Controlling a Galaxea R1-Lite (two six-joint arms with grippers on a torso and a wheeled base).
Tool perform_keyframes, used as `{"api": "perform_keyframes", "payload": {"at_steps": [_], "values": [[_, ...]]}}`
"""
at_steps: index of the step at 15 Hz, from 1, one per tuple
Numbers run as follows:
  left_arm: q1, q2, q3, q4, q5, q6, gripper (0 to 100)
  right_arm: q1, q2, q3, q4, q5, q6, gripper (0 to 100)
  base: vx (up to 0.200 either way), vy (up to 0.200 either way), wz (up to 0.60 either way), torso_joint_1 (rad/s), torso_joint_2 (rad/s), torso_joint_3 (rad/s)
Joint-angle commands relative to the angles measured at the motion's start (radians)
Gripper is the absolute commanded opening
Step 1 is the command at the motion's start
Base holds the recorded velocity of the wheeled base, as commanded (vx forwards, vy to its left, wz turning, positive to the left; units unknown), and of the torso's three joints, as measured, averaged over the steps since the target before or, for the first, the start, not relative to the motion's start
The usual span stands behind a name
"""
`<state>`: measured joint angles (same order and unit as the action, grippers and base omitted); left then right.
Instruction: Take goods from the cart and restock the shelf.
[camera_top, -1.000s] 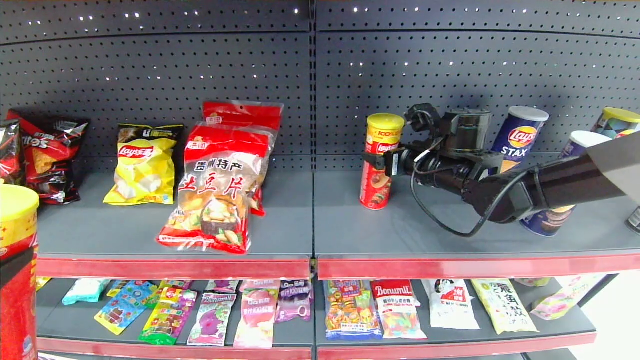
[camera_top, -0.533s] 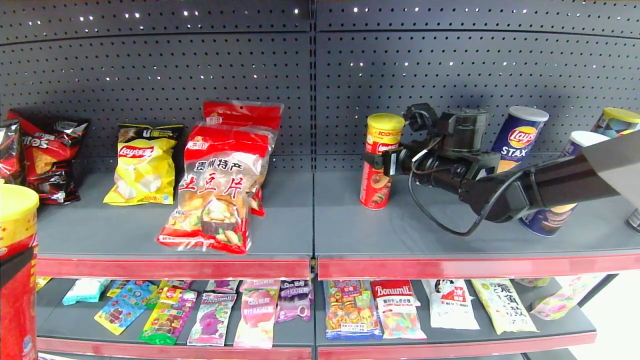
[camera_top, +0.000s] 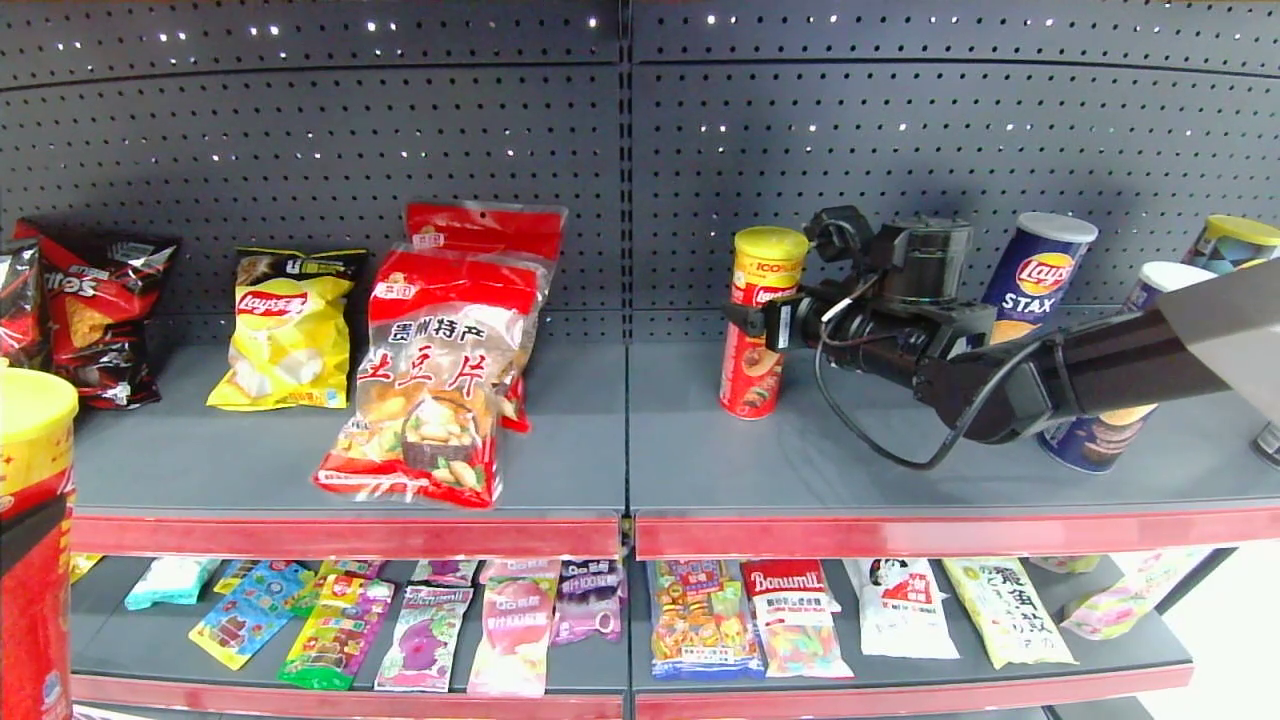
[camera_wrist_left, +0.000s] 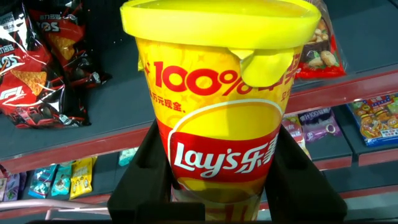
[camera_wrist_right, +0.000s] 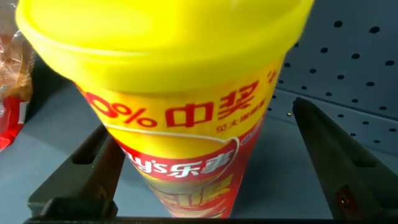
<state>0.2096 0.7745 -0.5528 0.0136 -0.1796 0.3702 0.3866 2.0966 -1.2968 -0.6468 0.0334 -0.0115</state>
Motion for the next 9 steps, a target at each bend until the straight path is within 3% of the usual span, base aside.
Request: {"api": "perform_keyframes", "payload": {"at_steps": [1,2,3,9], "values": [[0.001,0.002,-0.001,0.0,0.0,0.001,0,0.002,0.003,0.001,-0.001,0.0,-0.001,100,0.0,0.0,0.0,0.0,0.0,0.0],[-0.001,0.002,-0.001,0.0,0.0,0.001,0,0.002,0.003,0.001,-0.001,-0.001,-0.001,100,0.0,0.0,0.0,0.0,0.0,0.0],[-0.002,0.002,0.001,0.0,0.0,0.001,0,0.002,0.003,-0.001,-0.001,-0.001,-0.001,0,0.0,0.0,0.0,0.0,0.0,0.0],[-0.004,0.002,0.002,0.0,0.0,0.001,0,0.008,0.011,-0.009,-0.001,-0.001,-0.004,0,0.0,0.0,0.0,0.0,0.0,0.0]]}}
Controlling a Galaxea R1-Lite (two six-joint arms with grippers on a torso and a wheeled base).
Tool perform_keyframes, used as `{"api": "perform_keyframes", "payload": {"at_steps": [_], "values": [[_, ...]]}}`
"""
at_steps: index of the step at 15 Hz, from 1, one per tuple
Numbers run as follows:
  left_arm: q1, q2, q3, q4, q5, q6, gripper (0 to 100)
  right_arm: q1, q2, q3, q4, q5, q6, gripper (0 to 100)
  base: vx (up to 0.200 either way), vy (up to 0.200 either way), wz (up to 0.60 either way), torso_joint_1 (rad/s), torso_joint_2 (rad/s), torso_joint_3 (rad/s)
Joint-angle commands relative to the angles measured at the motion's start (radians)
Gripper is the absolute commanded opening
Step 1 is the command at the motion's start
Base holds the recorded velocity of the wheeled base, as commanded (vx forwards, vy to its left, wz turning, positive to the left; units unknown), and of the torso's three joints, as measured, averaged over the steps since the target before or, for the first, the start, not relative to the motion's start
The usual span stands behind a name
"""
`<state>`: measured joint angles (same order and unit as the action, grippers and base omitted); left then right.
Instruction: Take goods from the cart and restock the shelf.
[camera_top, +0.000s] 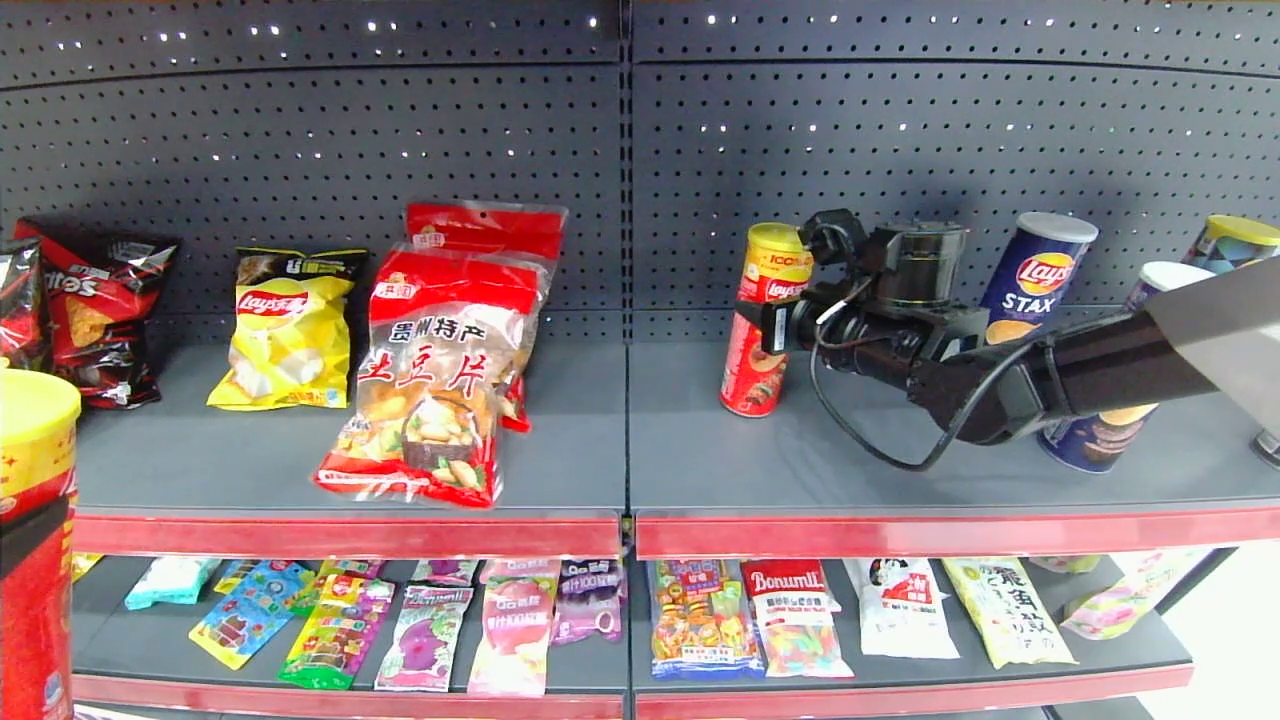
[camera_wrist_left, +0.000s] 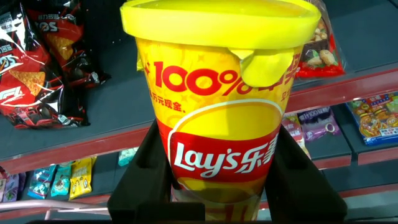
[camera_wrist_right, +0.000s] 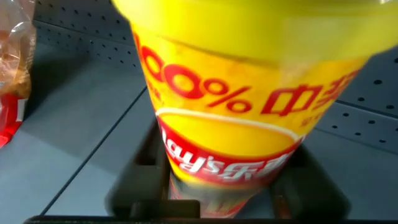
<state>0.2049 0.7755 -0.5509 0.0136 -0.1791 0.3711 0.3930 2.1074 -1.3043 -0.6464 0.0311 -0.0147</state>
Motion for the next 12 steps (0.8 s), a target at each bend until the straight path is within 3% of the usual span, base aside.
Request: {"api": "perform_keyframes", "payload": {"at_steps": [1,5,12], "values": [[0.001,0.001,0.002,0.0,0.0,0.0,0,0.001,-0.001,-0.001,-0.001,0.0,-0.001,0,0.0,0.0,0.0,0.0,0.0,0.0],[0.001,0.001,0.003,0.0,0.0,0.0,0,0.012,-0.053,0.03,0.002,-0.071,-0.002,0,0.0,0.0,0.0,0.0,0.0,0.0],[0.001,0.008,0.019,-0.001,0.0,0.002,0,0.041,-0.213,0.212,0.001,-0.161,-0.019,0,0.0,0.0,0.0,0.0,0.0,0.0]]}}
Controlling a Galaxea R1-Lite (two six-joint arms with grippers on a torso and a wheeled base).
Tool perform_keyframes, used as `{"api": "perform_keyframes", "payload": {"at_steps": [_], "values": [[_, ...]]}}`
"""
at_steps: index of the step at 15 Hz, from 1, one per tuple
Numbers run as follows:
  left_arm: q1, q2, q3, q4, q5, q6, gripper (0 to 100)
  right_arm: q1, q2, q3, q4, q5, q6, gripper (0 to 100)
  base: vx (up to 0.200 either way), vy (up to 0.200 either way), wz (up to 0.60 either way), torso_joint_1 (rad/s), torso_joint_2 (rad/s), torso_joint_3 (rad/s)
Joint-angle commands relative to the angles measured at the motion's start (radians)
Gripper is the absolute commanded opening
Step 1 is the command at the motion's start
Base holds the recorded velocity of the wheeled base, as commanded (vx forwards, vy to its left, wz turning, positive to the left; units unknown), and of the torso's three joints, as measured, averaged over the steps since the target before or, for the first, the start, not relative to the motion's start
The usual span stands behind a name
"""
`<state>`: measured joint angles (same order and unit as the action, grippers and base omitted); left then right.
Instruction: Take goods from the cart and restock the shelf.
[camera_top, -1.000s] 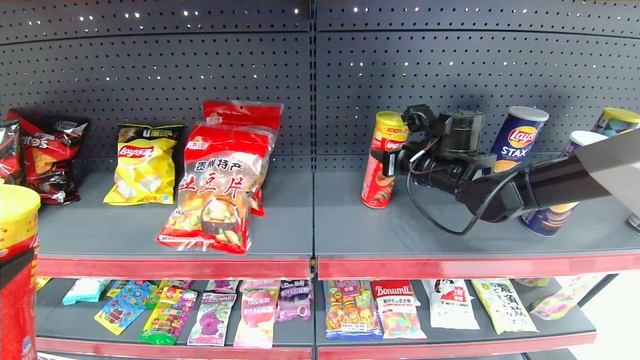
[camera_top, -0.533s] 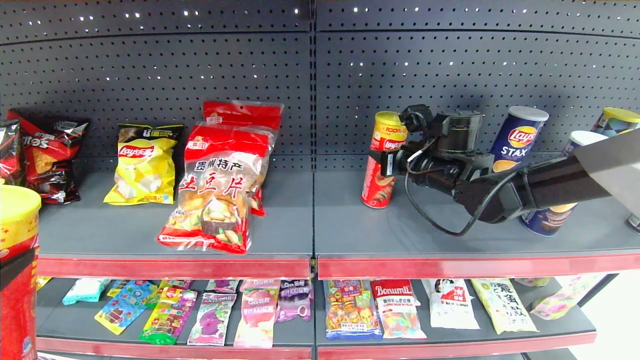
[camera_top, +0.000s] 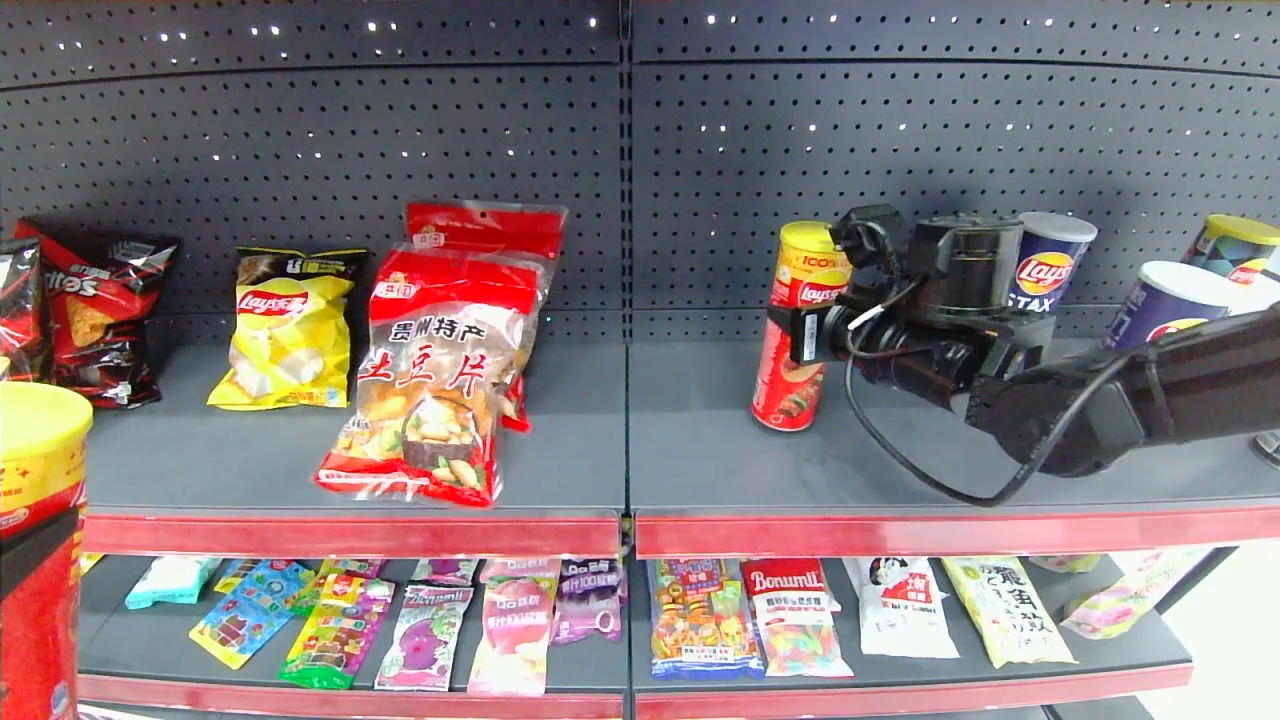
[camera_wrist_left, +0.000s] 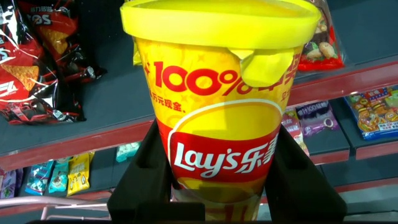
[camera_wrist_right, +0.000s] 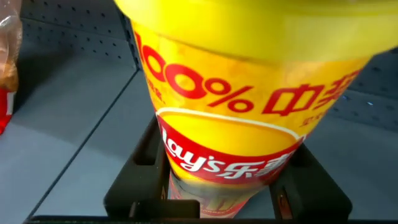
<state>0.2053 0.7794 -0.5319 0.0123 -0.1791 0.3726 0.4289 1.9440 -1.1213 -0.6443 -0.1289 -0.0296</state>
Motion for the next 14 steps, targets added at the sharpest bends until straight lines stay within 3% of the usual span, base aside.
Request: {"api": "perform_keyframes", "payload": {"at_steps": [1,14], "values": [[0.0,0.005,0.001,0.0,0.0,0.0,0,0.007,-0.065,0.044,-0.002,-0.009,-0.012,0,0.0,0.0,0.0,0.0,0.0,0.0],[-0.001,0.014,0.0,-0.002,-0.002,0.002,0,0.077,-0.109,0.253,-0.117,-0.09,-0.016,0,0.0,0.0,0.0,0.0,0.0,0.0]]}}
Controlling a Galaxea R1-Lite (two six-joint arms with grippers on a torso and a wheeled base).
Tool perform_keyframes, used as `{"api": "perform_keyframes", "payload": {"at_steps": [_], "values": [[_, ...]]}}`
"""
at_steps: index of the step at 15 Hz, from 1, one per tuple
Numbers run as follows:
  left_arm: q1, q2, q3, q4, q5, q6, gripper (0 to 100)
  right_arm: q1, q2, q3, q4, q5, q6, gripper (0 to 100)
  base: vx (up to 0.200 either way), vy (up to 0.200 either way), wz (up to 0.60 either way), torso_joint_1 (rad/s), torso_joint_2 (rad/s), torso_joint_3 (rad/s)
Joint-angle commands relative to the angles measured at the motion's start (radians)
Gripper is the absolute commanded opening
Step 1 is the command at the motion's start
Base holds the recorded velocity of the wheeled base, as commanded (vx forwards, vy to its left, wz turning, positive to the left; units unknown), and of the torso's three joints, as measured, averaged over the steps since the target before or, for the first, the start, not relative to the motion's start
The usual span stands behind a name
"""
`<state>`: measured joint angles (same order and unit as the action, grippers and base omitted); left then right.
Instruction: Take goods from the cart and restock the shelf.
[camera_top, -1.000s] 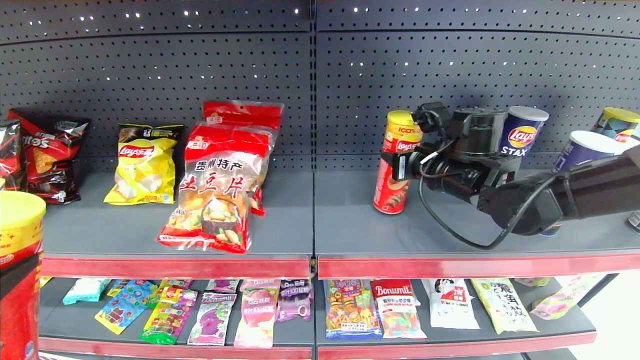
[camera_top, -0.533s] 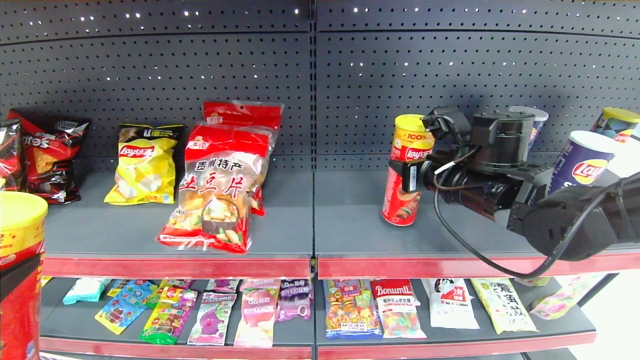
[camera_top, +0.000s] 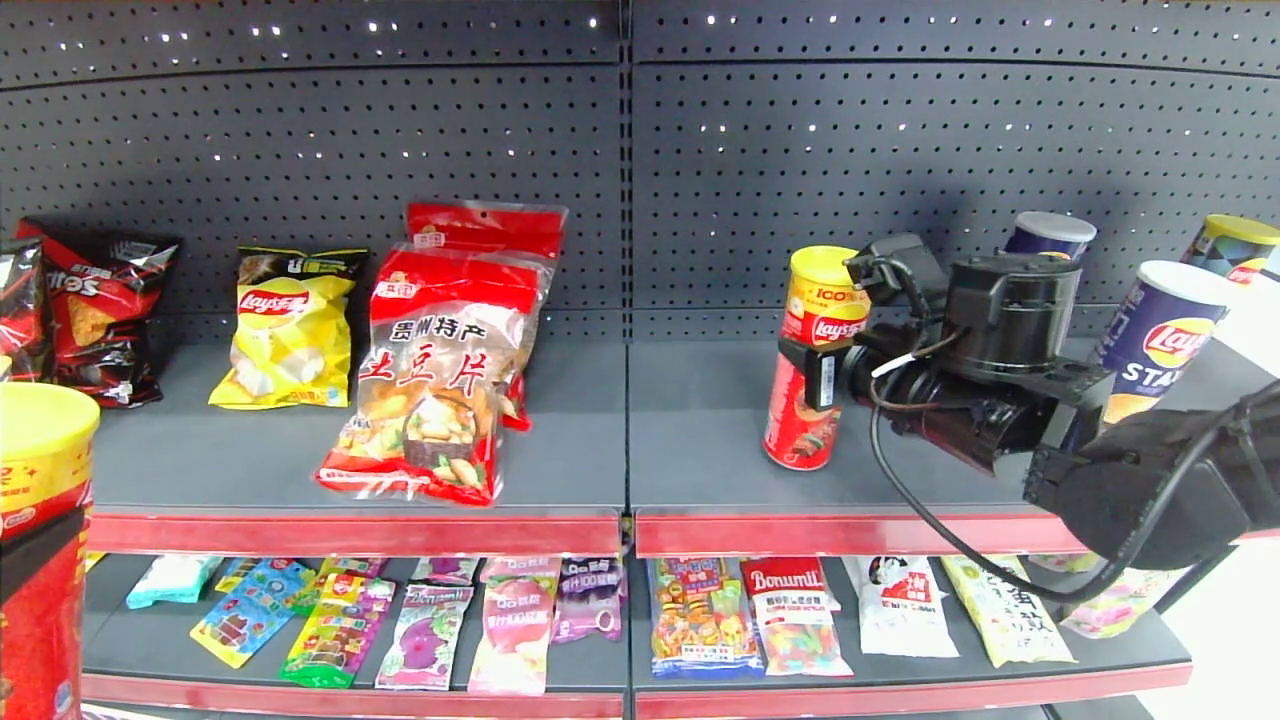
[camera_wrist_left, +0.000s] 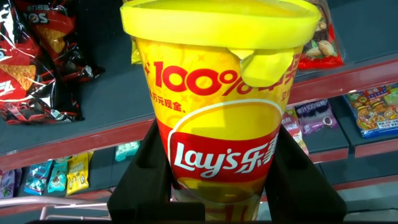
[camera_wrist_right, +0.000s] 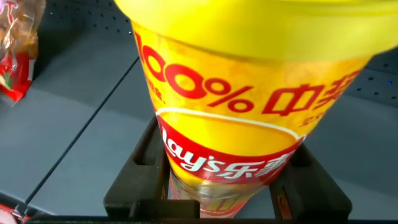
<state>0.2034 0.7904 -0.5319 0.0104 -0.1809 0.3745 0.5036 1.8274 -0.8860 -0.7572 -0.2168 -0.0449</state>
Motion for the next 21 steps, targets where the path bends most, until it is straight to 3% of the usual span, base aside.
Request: {"api": "perform_keyframes", "payload": {"at_steps": [1,21], "values": [[0.001,0.003,0.001,0.0,0.0,0.001,0,0.004,0.01,0.03,-0.011,-0.015,-0.001,0,0.0,0.0,0.0,0.0,0.0,0.0],[-0.01,0.006,0.004,0.0,0.001,0.014,0,0.027,-0.019,0.062,-0.013,-0.046,0.003,0,0.0,0.0,0.0,0.0,0.0,0.0]]}}
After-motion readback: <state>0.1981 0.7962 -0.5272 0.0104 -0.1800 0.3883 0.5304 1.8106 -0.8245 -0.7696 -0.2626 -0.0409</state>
